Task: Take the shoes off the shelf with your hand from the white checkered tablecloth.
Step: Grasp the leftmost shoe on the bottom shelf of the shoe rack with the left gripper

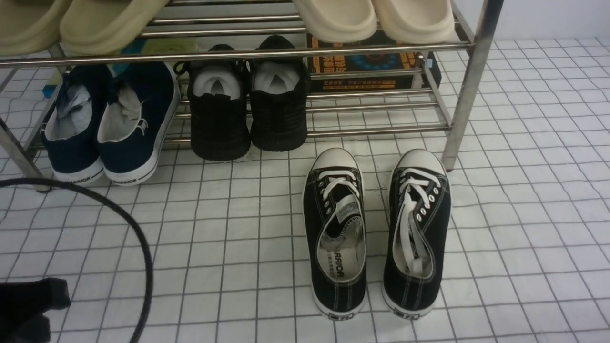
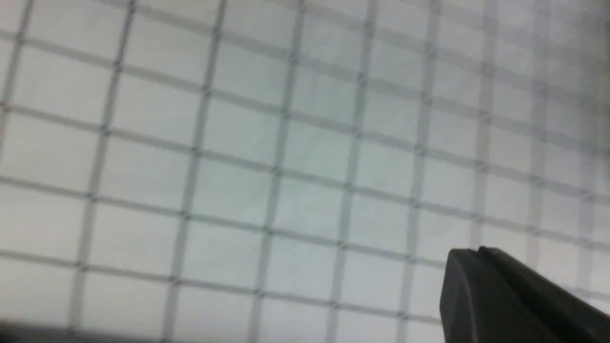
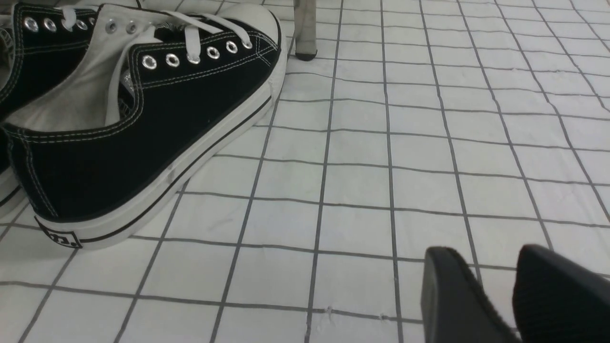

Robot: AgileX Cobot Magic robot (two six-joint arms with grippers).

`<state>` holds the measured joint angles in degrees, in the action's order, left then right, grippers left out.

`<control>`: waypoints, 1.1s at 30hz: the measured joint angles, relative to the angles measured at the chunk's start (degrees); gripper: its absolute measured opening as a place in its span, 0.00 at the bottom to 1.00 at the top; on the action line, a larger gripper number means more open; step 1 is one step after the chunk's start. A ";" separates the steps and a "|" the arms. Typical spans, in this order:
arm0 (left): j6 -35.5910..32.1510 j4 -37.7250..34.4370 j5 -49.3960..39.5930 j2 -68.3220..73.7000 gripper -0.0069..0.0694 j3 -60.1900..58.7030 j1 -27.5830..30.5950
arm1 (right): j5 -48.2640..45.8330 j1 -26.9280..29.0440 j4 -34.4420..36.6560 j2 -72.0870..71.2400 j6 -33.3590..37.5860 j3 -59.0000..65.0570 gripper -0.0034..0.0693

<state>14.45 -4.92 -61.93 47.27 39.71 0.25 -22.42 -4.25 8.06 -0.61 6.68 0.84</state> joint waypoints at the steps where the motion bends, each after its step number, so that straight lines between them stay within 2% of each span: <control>1: -0.37 5.28 -1.28 6.67 0.09 2.76 0.00 | 0.00 0.00 0.00 0.00 0.00 0.00 0.35; 2: -0.37 5.98 -1.42 7.42 0.09 3.10 0.00 | 0.00 0.00 0.00 0.00 0.00 0.00 0.35; 4: 2.43 13.82 -1.50 16.35 0.10 8.48 0.86 | 0.00 0.00 0.00 0.00 0.00 0.00 0.35; 6: 3.70 15.38 -1.50 19.47 0.11 10.97 2.17 | 0.00 0.00 0.00 0.00 0.00 0.00 0.35; 8: 3.81 15.57 -2.50 24.68 0.11 15.89 6.22 | 0.00 0.00 0.00 0.00 0.00 0.00 0.35; 9: 2.44 14.40 -3.84 28.18 0.11 19.11 8.95 | 0.00 0.00 0.00 0.00 0.00 0.00 0.35; 11: 1.01 12.84 -4.70 29.80 0.11 21.32 10.48 | 0.00 0.00 0.00 0.00 0.00 0.00 0.35; 14: -2.36 4.35 -3.85 35.88 0.11 28.04 16.19 | 0.00 0.00 0.00 0.00 0.00 0.00 0.35; 17: -2.41 -1.23 0.47 38.64 0.11 31.32 18.14 | 0.00 0.00 0.00 0.00 0.00 0.00 0.36; 18: -2.11 -4.37 4.30 39.50 0.11 32.66 18.40 | 0.00 0.00 0.00 0.00 0.00 0.00 0.36; 19: -2.11 -4.37 4.30 39.50 0.11 32.66 18.47 | 0.00 0.00 0.00 0.00 0.00 0.00 0.36; 20: -1.98 -8.33 9.07 40.18 0.12 33.29 18.52 | 0.00 0.00 0.00 0.00 0.00 0.00 0.36; 22: -1.92 -12.19 13.15 40.74 0.14 33.47 18.52 | 0.00 0.00 0.00 0.00 0.00 0.00 0.37; 29: -1.92 -18.78 21.87 44.05 0.31 33.62 18.52 | 0.00 0.00 0.00 0.00 0.00 0.00 0.37; 30: -1.92 -19.38 23.67 45.60 0.39 33.62 18.52 | 0.00 0.00 0.00 0.00 0.00 0.00 0.37; 33: -1.92 -19.63 25.48 48.09 0.52 33.62 18.52 | 0.00 0.00 0.00 0.00 0.00 0.00 0.37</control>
<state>12.52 -24.54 -36.45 95.36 73.33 18.78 -22.42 -4.25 8.06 -0.61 6.68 0.84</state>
